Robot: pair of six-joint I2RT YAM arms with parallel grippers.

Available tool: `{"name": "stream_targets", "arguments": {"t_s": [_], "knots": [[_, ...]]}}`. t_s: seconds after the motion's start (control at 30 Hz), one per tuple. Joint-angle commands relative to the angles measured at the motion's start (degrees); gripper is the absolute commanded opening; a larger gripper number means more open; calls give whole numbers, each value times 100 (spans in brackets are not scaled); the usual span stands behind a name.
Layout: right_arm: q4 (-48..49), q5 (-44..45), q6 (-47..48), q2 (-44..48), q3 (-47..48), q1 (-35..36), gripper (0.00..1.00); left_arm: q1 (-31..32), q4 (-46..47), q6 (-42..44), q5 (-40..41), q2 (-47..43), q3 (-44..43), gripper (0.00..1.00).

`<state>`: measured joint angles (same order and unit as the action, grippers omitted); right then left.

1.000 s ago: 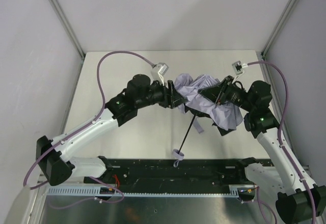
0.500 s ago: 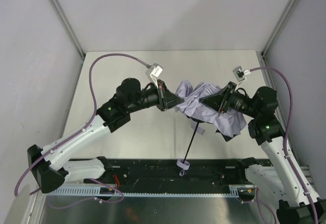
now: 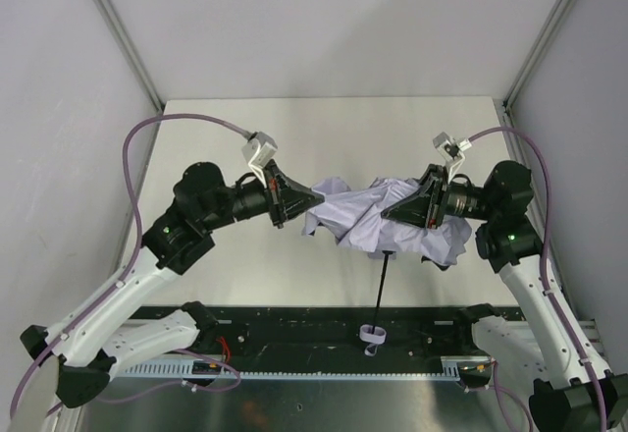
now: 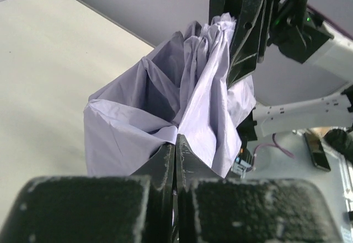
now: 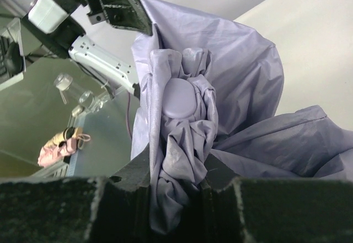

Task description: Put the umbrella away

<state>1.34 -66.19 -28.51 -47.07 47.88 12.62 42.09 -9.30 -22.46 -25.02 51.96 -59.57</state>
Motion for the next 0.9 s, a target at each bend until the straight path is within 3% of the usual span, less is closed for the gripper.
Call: {"name": "stream_targets", "arguments": {"t_s": [0.0,0.23,0.27,0.4,0.5,0.53,0.67,0.87], "knots": [[105,-541,344,165,51,42,0,-232,-112,797,-20,-318,58,0],[-236,-654,539,390,46,289,0,-290,-528,1127,5,-142,-168,2],[-216,-595,443,338,51,295,0,-294,-590,1111,-56,-85,-247,9],[-325,131,263,141,85,183,0,-303,-848,804,263,-181,-320,61],[-624,646,304,-85,155,93,0,-305,-970,499,732,-591,-169,90],[-704,723,365,-189,202,101,0,-301,-982,406,698,-701,-129,95],[-468,649,289,-553,340,106,0,-298,-992,32,440,-759,2,99],[285,166,-241,-660,452,185,0,-287,-780,-64,46,60,74,100]]}}
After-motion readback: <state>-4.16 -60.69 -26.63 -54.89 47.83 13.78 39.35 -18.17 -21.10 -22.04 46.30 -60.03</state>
